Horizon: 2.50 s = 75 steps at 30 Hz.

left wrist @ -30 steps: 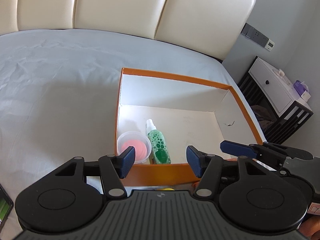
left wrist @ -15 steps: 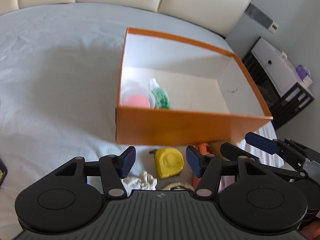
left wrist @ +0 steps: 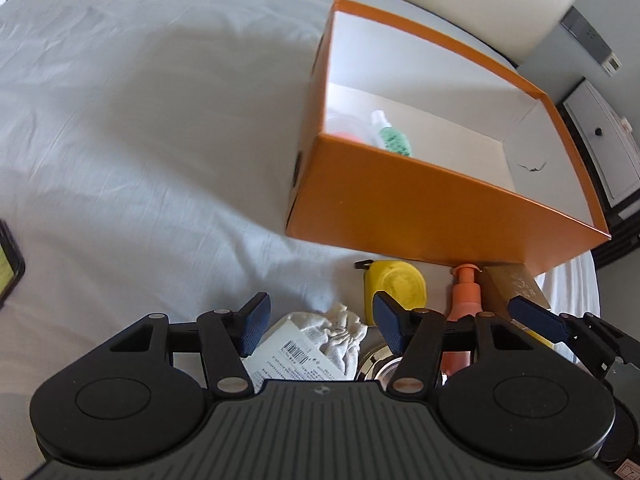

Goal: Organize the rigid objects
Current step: 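Grasp the cloth pouch with the left gripper while the right grasps the yellow tape measure, then lift the pouch and tape measure with both grippers over the orange box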

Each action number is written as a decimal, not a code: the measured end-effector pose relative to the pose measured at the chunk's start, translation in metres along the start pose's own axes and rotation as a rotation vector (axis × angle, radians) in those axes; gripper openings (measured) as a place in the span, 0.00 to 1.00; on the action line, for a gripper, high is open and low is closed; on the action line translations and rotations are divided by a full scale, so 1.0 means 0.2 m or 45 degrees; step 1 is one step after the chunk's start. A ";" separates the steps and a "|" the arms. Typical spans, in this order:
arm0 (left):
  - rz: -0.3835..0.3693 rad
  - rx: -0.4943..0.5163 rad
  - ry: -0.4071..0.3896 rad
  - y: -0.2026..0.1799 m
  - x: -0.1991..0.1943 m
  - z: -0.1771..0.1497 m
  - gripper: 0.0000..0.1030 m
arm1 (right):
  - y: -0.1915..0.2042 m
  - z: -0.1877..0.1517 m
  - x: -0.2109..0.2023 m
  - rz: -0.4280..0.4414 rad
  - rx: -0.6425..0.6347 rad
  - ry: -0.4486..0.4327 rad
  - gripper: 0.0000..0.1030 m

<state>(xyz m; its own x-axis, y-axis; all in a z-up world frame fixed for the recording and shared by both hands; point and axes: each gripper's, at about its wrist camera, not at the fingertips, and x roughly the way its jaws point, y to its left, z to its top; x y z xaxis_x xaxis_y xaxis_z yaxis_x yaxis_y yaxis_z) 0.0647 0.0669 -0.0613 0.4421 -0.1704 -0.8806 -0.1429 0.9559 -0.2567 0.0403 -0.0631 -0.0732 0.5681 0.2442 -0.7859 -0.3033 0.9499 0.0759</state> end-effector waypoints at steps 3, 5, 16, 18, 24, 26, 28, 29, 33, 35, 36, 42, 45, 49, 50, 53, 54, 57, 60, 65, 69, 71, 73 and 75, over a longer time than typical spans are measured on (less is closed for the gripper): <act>0.010 -0.007 0.012 0.01 0.01 0.01 0.74 | 0.03 0.02 0.05 0.011 -0.011 0.017 0.54; 0.036 0.001 0.016 0.00 0.02 0.01 0.75 | 0.05 0.03 0.07 0.021 -0.034 0.024 0.54; 0.141 0.350 0.151 -0.08 0.01 0.09 0.74 | 0.13 0.06 0.20 0.136 -0.155 0.099 0.53; 0.140 0.420 0.201 -0.09 0.02 0.09 0.75 | 0.12 0.06 0.21 0.143 -0.162 0.112 0.52; 0.102 0.657 0.324 -0.16 0.08 0.00 0.86 | 0.06 0.06 0.22 0.145 -0.166 0.119 0.52; 0.121 0.732 0.351 -0.20 0.11 -0.02 0.86 | 0.05 0.07 0.22 0.156 -0.158 0.125 0.52; 0.164 0.799 0.368 -0.24 0.14 -0.04 0.87 | 0.05 0.07 0.23 0.153 -0.158 0.127 0.52; 0.176 0.825 0.386 -0.26 0.16 -0.05 0.87 | 0.04 0.08 0.23 0.153 -0.159 0.125 0.52; 0.193 0.879 0.461 -0.30 0.26 -0.06 0.89 | 0.05 0.08 0.23 0.157 -0.161 0.127 0.52; 0.198 0.888 0.495 -0.30 0.29 -0.06 0.90 | 0.05 0.08 0.23 0.160 -0.171 0.127 0.52; 0.198 0.887 0.504 -0.31 0.31 -0.06 0.90 | 0.05 0.08 0.24 0.161 -0.174 0.128 0.52; 0.185 0.842 0.545 -0.29 0.35 -0.03 0.93 | 0.05 0.08 0.26 0.157 -0.171 0.151 0.52; 0.192 0.839 0.572 -0.28 0.38 -0.02 0.93 | 0.05 0.09 0.27 0.152 -0.169 0.160 0.52; 0.248 0.963 0.674 -0.30 0.45 -0.06 0.85 | 0.05 0.09 0.26 0.144 -0.180 0.156 0.53; 0.249 0.980 0.666 -0.31 0.45 -0.06 0.85 | 0.05 0.10 0.25 0.142 -0.182 0.151 0.53; 0.235 0.925 0.636 -0.31 0.44 -0.03 0.84 | 0.04 0.09 0.24 0.141 -0.171 0.136 0.53; 0.228 0.905 0.634 -0.30 0.45 -0.03 0.81 | 0.04 0.09 0.24 0.148 -0.164 0.136 0.53; 0.223 0.886 0.614 -0.30 0.44 -0.03 0.79 | 0.05 0.09 0.26 0.156 -0.159 0.143 0.53; 0.252 0.840 0.577 -0.28 0.41 -0.01 0.79 | 0.06 0.10 0.26 0.165 -0.164 0.137 0.53; 0.257 0.658 0.533 -0.20 0.36 0.06 0.79 | 0.07 0.10 0.29 0.167 -0.167 0.156 0.53; 0.245 0.538 0.519 -0.13 0.36 0.09 0.79 | 0.06 0.11 0.33 0.155 -0.128 0.178 0.53; 0.250 0.518 0.525 -0.10 0.36 0.10 0.79 | 0.07 0.11 0.35 0.157 -0.114 0.189 0.54; 0.246 0.517 0.548 -0.10 0.37 0.11 0.80 | 0.07 0.12 0.36 0.165 -0.109 0.194 0.54; 0.251 0.526 0.561 -0.11 0.38 0.12 0.80 | 0.07 0.12 0.37 0.171 -0.094 0.202 0.54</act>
<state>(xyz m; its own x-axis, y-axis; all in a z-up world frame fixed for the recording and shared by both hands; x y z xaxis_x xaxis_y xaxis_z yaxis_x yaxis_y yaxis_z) 0.1225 0.0393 -0.1143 0.0237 0.0200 -0.9995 0.2079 0.9778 0.0245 0.0966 -0.0260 -0.1158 0.3928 0.3283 -0.8590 -0.4266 0.8926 0.1460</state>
